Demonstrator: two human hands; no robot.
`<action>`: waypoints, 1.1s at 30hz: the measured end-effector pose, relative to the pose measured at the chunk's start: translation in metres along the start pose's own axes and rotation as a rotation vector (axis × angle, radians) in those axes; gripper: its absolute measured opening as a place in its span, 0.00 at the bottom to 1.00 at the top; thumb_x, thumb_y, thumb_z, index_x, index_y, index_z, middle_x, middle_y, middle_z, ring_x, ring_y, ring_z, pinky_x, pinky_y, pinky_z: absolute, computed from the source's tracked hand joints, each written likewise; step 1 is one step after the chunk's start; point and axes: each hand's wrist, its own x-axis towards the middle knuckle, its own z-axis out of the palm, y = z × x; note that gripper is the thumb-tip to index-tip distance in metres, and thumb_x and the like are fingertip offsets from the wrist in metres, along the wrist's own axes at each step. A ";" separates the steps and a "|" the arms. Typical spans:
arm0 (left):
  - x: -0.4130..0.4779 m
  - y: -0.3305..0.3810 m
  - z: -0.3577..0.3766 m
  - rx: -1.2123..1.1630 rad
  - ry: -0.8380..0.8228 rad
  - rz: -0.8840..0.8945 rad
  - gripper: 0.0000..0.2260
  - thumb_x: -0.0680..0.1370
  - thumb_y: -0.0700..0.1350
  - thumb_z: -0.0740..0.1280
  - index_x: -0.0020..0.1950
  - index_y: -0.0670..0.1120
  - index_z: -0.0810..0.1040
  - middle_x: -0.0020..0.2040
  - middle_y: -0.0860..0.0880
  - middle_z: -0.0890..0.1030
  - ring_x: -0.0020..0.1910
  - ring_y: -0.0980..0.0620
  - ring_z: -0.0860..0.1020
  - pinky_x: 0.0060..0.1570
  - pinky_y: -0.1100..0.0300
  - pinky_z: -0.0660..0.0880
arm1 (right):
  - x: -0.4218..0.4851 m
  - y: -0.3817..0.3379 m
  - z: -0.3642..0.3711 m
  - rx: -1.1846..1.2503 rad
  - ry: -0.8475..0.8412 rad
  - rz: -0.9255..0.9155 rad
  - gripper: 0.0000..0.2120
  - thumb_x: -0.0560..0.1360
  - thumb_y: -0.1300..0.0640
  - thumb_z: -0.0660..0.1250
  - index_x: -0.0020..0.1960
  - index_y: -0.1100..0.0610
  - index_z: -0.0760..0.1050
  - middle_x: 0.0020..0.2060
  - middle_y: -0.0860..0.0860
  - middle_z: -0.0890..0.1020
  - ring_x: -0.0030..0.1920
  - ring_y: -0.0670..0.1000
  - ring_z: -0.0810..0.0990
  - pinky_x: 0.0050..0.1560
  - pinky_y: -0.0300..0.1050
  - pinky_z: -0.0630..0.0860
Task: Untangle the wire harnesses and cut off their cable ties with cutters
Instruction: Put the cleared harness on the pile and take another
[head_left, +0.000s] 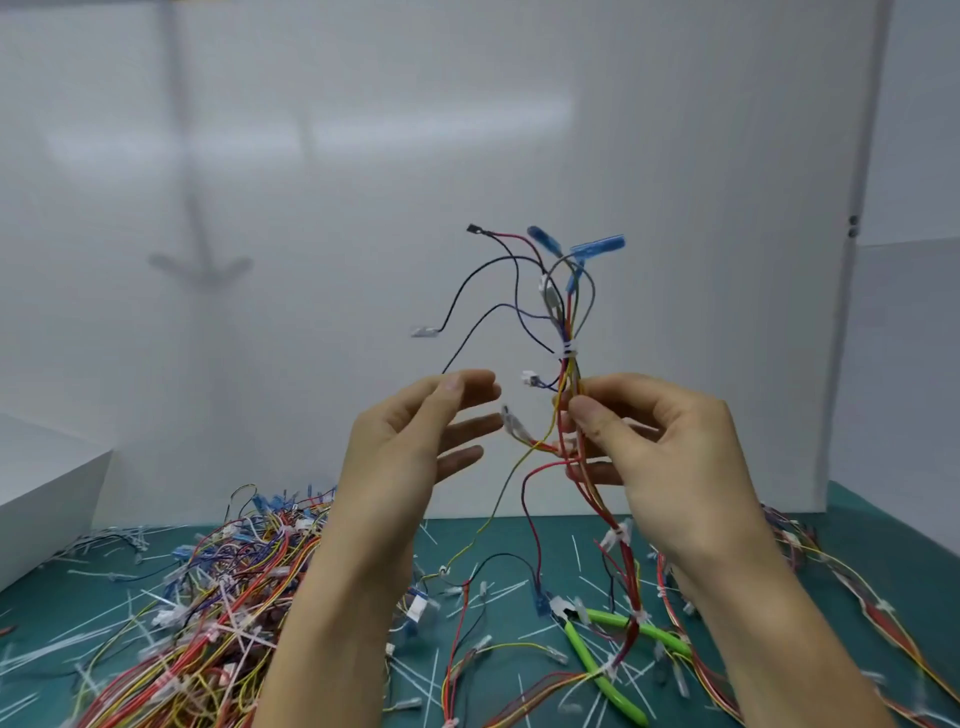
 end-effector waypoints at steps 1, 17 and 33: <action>0.000 0.000 -0.002 0.015 -0.011 -0.019 0.12 0.82 0.46 0.61 0.53 0.48 0.85 0.51 0.52 0.86 0.50 0.53 0.85 0.52 0.55 0.79 | 0.000 -0.001 -0.001 0.029 0.004 0.007 0.13 0.77 0.61 0.69 0.38 0.47 0.84 0.35 0.47 0.85 0.36 0.51 0.85 0.35 0.41 0.83; -0.008 0.009 0.000 0.192 -0.266 0.062 0.04 0.75 0.41 0.72 0.46 0.47 0.86 0.43 0.47 0.86 0.40 0.55 0.82 0.47 0.61 0.79 | 0.004 -0.003 -0.011 0.236 0.037 0.080 0.11 0.77 0.61 0.68 0.40 0.51 0.85 0.36 0.50 0.86 0.37 0.48 0.85 0.33 0.39 0.81; -0.009 0.001 -0.008 0.343 -0.595 -0.210 0.10 0.75 0.49 0.70 0.47 0.42 0.78 0.40 0.49 0.82 0.40 0.50 0.82 0.53 0.48 0.80 | 0.009 -0.004 -0.023 0.388 0.210 0.160 0.06 0.76 0.61 0.68 0.43 0.55 0.83 0.34 0.50 0.85 0.35 0.47 0.84 0.31 0.38 0.79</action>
